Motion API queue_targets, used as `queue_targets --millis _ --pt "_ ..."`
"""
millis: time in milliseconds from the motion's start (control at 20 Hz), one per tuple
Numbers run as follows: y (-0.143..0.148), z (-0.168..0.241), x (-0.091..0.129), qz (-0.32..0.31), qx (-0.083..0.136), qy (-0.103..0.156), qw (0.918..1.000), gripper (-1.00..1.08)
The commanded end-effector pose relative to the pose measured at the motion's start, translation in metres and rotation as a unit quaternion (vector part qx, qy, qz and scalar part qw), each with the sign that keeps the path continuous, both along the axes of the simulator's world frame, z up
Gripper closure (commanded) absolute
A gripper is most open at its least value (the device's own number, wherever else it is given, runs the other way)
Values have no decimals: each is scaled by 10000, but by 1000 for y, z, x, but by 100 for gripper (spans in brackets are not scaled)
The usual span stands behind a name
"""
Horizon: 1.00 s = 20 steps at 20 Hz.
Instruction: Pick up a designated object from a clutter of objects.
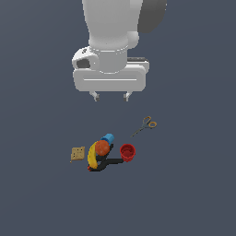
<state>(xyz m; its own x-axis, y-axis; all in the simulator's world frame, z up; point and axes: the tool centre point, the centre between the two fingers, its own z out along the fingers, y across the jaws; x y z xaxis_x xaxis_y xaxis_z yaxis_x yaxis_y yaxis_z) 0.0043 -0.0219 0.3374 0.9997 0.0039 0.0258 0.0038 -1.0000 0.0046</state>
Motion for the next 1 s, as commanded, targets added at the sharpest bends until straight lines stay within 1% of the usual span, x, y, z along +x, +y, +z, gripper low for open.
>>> queue_targets --millis 0,450,700,950 --pt "0 0 0 0 0 0 10000 -92" --pt "-17 2 -2 79 -143 27 9999 -92" --pt "-15 0 -1 45 -134 26 9999 -92" --pt "-11 -12 6 -121 -116 28 9999 -92"
